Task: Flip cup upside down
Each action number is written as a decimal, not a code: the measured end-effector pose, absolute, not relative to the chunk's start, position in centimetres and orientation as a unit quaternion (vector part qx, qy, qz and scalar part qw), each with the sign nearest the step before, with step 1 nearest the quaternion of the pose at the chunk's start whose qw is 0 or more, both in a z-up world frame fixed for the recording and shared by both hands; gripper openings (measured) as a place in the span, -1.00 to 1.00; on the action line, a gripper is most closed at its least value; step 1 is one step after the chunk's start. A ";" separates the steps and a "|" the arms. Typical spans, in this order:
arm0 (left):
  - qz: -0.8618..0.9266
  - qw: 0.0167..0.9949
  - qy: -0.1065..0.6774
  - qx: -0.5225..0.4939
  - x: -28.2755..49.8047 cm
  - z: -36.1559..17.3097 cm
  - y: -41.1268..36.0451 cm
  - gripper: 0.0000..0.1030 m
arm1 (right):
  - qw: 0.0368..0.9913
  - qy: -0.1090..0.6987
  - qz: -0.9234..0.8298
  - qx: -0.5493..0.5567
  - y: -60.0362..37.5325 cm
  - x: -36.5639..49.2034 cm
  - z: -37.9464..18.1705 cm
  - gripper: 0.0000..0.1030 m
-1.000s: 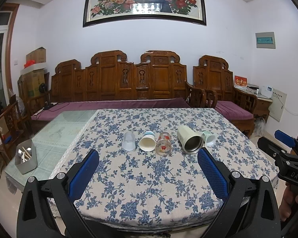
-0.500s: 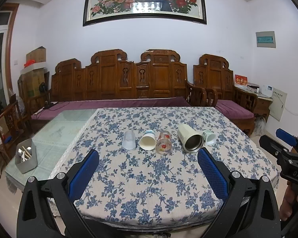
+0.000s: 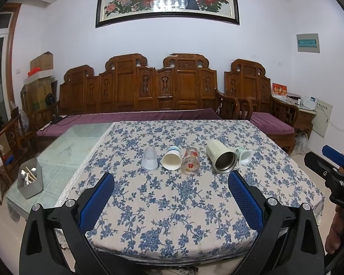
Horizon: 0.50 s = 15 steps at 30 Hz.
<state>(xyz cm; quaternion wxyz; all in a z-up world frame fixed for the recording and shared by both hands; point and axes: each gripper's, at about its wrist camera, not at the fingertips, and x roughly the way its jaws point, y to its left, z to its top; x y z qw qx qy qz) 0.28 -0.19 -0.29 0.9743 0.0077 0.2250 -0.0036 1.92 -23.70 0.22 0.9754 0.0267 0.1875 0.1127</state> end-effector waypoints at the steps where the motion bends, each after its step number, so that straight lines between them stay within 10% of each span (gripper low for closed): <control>1: -0.003 0.974 0.225 0.008 0.3 -0.3 -0.2 0.85 | 0.975 0.187 0.113 0.027 -23.7 1.9 0.2 0.94; 15: -0.003 0.973 0.232 0.011 0.6 -1.0 0.0 0.85 | 0.975 0.189 0.112 0.027 -23.8 1.9 0.3 0.94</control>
